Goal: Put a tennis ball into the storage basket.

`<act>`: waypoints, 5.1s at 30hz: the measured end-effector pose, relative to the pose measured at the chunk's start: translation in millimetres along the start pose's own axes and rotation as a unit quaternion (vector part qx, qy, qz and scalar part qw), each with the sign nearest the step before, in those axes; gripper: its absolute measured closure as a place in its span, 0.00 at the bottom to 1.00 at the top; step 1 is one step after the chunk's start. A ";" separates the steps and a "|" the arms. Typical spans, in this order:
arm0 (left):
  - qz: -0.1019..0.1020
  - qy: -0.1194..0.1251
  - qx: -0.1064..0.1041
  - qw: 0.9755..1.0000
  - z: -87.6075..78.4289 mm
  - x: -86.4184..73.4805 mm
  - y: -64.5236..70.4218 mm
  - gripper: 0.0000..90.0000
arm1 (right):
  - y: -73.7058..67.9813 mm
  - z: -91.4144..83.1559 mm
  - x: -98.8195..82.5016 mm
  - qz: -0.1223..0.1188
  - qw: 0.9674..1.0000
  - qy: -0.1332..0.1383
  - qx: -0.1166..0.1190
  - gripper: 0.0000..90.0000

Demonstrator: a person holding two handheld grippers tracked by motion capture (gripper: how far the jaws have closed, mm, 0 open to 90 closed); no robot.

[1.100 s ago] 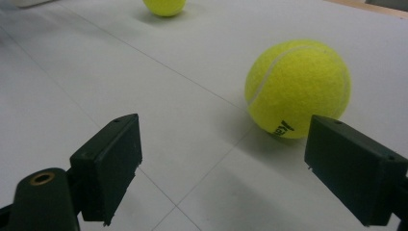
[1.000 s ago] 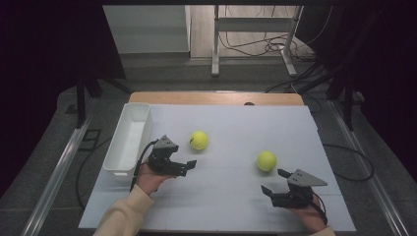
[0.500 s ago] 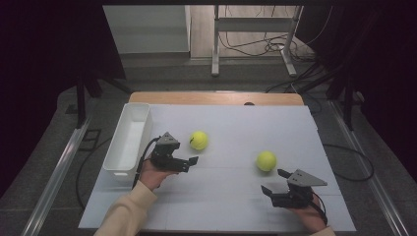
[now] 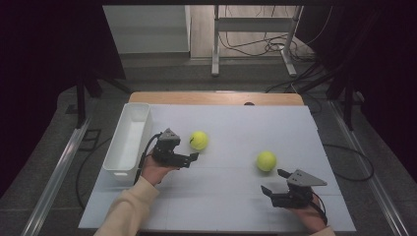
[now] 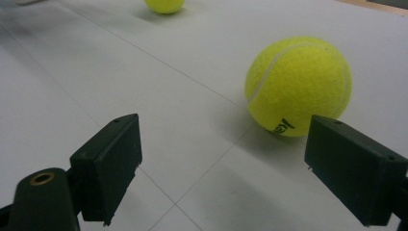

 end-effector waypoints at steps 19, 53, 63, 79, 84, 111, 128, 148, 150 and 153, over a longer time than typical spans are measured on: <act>-0.003 -0.013 0.010 1.000 16.3 6.0 -11.0 0.07 | 1.1 -0.8 -0.8 0.003 1.000 -0.001 -0.003 0.15; -0.015 -0.038 0.033 0.999 54.2 25.2 -26.3 0.07 | 0.5 -0.6 -0.6 -0.003 1.000 -0.005 -0.003 0.15; -0.022 -0.053 0.040 0.998 65.5 24.8 -34.2 0.06 | 0.6 -0.5 -0.7 -0.002 1.000 -0.006 -0.003 0.15; -0.031 -0.071 0.035 0.996 84.6 25.4 -39.4 0.09 | 0.7 0.0 -1.2 -0.002 1.000 -0.007 -0.001 0.15; -0.031 -0.076 0.027 0.996 85.5 23.7 -41.6 0.16 | 0.9 -0.1 -1.2 -0.002 1.000 -0.006 -0.001 0.15; -0.008 -0.055 0.020 0.998 64.8 25.8 -32.6 0.29 | 1.1 -0.5 -1.5 0.000 1.000 -0.005 -0.001 0.15; 0.010 -0.035 0.001 0.999 49.4 22.9 -18.8 0.29 | 1.4 -0.8 -1.5 0.001 1.000 -0.003 -0.003 0.15; 0.015 -0.017 -0.013 1.000 34.6 18.2 -12.5 0.29 | 1.2 -0.9 -1.5 0.000 1.000 -0.004 -0.007 0.15; 0.013 -0.014 -0.016 1.000 32.0 17.9 -13.3 0.29 | 1.1 -0.7 -1.6 0.000 1.000 -0.003 -0.006 0.15; 0.011 -0.010 -0.017 1.000 28.5 18.2 -13.8 0.29 | 1.0 -0.6 -1.7 0.000 1.000 -0.002 -0.005 0.15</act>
Point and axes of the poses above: each handheld gripper's, and its own axes: z roughly forward along the jaws, x roughly out of its top, y roughly to its right, the point moved 1 cm from there along z, roughly forward along the jaws, and after that the axes turned 5 degrees about -x, right-handed, at the moved point
